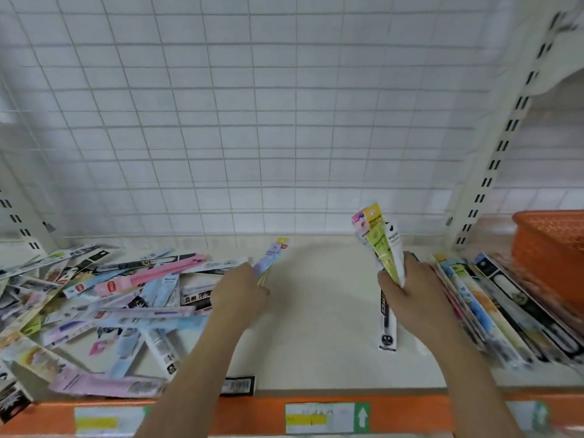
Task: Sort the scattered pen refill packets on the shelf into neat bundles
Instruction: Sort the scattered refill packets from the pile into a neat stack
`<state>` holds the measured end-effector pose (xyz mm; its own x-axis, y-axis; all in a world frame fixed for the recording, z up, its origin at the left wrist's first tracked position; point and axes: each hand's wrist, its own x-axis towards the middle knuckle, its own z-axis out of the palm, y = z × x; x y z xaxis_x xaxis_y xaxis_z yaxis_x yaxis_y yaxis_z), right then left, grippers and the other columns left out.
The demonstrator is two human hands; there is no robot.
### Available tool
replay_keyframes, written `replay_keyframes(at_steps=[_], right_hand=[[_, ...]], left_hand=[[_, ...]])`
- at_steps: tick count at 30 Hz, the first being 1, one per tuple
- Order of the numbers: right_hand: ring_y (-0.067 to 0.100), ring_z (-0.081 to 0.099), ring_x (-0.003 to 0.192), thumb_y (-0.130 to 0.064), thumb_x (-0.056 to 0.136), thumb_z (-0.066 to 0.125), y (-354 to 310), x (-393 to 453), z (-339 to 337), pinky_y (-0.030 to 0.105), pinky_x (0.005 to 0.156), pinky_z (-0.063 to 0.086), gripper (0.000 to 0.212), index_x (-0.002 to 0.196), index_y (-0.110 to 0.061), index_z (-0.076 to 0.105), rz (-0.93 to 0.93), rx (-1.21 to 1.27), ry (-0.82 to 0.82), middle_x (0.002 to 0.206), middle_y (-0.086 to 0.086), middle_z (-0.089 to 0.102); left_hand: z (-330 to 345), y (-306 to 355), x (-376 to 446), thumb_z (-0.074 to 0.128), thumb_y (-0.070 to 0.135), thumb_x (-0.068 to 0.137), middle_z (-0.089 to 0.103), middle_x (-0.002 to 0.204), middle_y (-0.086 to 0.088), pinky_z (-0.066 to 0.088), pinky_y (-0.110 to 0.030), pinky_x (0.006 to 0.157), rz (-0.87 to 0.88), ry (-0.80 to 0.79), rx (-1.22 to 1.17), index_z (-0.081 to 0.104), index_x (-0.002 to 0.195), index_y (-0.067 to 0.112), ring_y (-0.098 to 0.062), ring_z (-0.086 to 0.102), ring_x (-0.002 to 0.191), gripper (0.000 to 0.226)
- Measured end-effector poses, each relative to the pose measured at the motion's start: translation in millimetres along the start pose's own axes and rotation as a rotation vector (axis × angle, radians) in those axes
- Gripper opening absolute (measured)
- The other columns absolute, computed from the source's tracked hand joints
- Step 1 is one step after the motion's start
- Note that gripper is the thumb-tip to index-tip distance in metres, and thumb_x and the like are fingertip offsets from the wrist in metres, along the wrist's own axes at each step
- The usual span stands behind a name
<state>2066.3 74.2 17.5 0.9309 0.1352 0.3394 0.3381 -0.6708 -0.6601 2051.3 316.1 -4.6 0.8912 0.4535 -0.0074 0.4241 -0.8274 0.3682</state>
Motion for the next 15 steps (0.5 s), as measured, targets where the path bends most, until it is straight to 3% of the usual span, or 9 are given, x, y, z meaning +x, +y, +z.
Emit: replay_keyframes(at_steps=[2, 5, 6, 9, 11, 13, 15], right_hand=[[0.010, 0.045, 0.046, -0.017, 0.090, 0.054, 1, -2, -1, 0.021, 0.045, 0.026, 0.027, 0.069, -0.021, 0.038, 0.001, 0.018, 0.006, 0.052, -0.004, 0.043], [0.016, 0.062, 0.067, -0.024, 0.090, 0.053, 4, -3, -1, 0.034, 0.059, 0.049, 0.009, 0.087, -0.017, 0.048, 0.022, 0.066, -0.022, 0.071, 0.001, 0.063], [0.017, 0.066, 0.074, -0.026, 0.090, 0.053, 4, -3, 0, 0.039, 0.066, 0.052, 0.012, 0.094, -0.015, 0.049, 0.028, 0.073, -0.022, 0.080, 0.003, 0.067], [0.012, 0.068, 0.075, -0.019, 0.089, 0.057, 3, -3, 0, 0.041, 0.068, 0.053, 0.015, 0.099, -0.013, 0.047, 0.051, 0.147, -0.002, 0.082, -0.002, 0.065], [0.020, 0.068, 0.074, -0.016, 0.090, 0.055, 1, -3, 2, 0.045, 0.067, 0.054, 0.018, 0.103, -0.014, 0.044, 0.061, 0.188, 0.039, 0.081, -0.001, 0.061], [0.024, 0.065, 0.072, -0.020, 0.090, 0.057, -1, -2, 4, 0.041, 0.060, 0.052, 0.025, 0.108, -0.012, 0.042, 0.051, 0.191, 0.097, 0.081, 0.001, 0.058], [0.013, 0.058, 0.068, -0.024, 0.089, 0.060, -1, -1, 6, 0.027, 0.053, 0.042, 0.028, 0.107, -0.011, 0.043, 0.038, 0.176, 0.140, 0.077, -0.004, 0.054]], left_hand=[[3, 5, 3, 0.054, 0.020, 0.086, 0.060, 0.116, -0.011, 0.047, -0.036, 0.085, -0.031, 0.024, 0.047, 0.052, 0.111, 0.007, -0.030, 0.057, 0.111, 0.029], [5, 11, 6, 0.047, 0.010, 0.087, 0.059, 0.120, -0.012, 0.047, -0.037, 0.087, -0.038, 0.020, 0.090, 0.051, 0.116, 0.005, -0.031, 0.056, 0.114, 0.030], [5, 12, 7, 0.047, 0.008, 0.088, 0.058, 0.121, -0.012, 0.047, -0.037, 0.088, -0.038, 0.017, 0.103, 0.051, 0.117, 0.005, -0.031, 0.055, 0.115, 0.030], [4, 14, 7, 0.047, 0.007, 0.087, 0.059, 0.120, -0.013, 0.047, -0.035, 0.088, -0.043, -0.007, 0.141, 0.051, 0.118, 0.004, -0.030, 0.056, 0.114, 0.031], [4, 13, 6, 0.049, 0.010, 0.085, 0.060, 0.116, -0.012, 0.047, -0.033, 0.083, -0.029, -0.034, 0.136, 0.053, 0.113, 0.004, -0.030, 0.057, 0.111, 0.029], [3, 11, 6, 0.050, 0.015, 0.083, 0.060, 0.102, -0.011, 0.044, -0.031, 0.075, -0.028, -0.065, 0.075, 0.053, 0.101, 0.007, -0.030, 0.059, 0.104, 0.020], [1, 11, 6, 0.049, 0.018, 0.083, 0.053, 0.087, -0.008, 0.040, -0.028, 0.068, -0.025, -0.055, 0.014, 0.047, 0.085, 0.008, -0.030, 0.058, 0.090, 0.010]])
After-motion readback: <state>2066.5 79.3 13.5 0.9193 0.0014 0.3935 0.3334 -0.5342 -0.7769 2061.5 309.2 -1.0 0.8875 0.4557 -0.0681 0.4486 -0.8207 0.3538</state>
